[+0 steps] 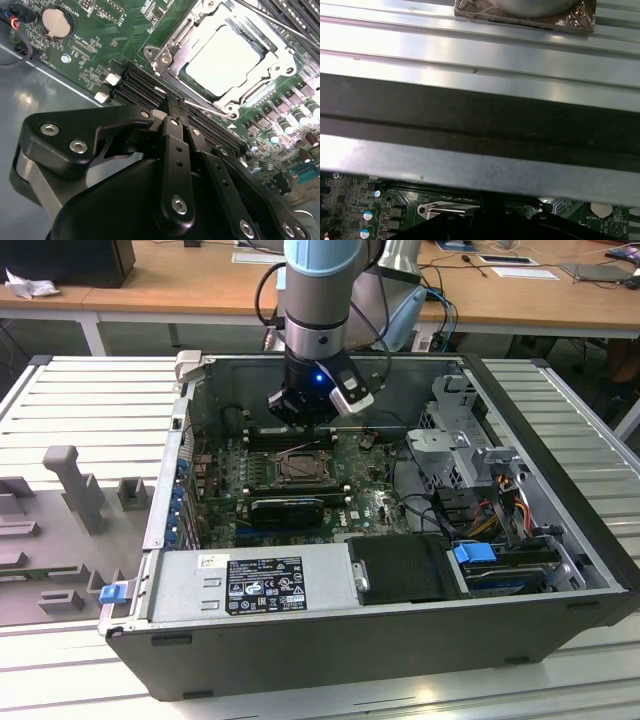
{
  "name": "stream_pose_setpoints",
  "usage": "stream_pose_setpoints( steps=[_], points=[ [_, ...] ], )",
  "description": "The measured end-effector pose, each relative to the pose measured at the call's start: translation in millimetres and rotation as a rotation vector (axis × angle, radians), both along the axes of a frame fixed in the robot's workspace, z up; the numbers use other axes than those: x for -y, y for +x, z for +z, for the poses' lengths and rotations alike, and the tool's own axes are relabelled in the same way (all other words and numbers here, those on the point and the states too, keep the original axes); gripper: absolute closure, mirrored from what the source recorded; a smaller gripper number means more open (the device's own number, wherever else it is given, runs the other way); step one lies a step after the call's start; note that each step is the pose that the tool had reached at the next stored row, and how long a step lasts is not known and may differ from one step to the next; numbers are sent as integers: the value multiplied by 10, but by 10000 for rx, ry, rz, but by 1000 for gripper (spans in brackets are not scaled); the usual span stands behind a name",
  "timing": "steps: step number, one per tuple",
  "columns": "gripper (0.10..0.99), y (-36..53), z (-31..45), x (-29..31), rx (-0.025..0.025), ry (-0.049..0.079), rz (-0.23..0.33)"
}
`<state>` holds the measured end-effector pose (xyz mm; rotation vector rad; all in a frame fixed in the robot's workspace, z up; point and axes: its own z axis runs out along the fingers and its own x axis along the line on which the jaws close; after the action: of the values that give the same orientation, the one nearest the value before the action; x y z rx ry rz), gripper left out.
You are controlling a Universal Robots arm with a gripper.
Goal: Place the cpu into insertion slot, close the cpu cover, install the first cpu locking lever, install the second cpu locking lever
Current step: 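Install the first cpu locking lever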
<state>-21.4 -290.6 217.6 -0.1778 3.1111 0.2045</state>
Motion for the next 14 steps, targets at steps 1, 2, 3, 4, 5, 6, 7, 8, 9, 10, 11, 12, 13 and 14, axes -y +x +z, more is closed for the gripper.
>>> stream_pose_setpoints(
  steps=[1, 2, 3, 4, 5, 6, 7, 8, 9, 10, 11, 12, 13, 14],
  points=[
    [980, 6, -4, 0, 1, 0, 7],
    [980, 10, -14, -1, 1, 0, 13],
    [980, 10, -21, -1, 1, 0, 13],
    [980, 10, -28, -1, 1, 0, 14],
    [980, 10, -35, -1, 1, 0, 15],
    [980, 11, -50, -2, 1, -1, 16],
    [980, 11, -62, -2, 1, -6, 17],
    [980, 12, -74, -3, 1, -12, 16],
    [980, 13, -82, -3, 1, -17, 15],
    [980, 14, -85, -3, 1, -20, 15],
    [980, 18, -92, -3, 1, -26, 17],
    [980, 22, -96, -3, 1, -27, 16],
    [980, 28, -101, -3, 1, -28, 16],
    [980, 30, -106, -3, 1, -28, 14]
  ],
)
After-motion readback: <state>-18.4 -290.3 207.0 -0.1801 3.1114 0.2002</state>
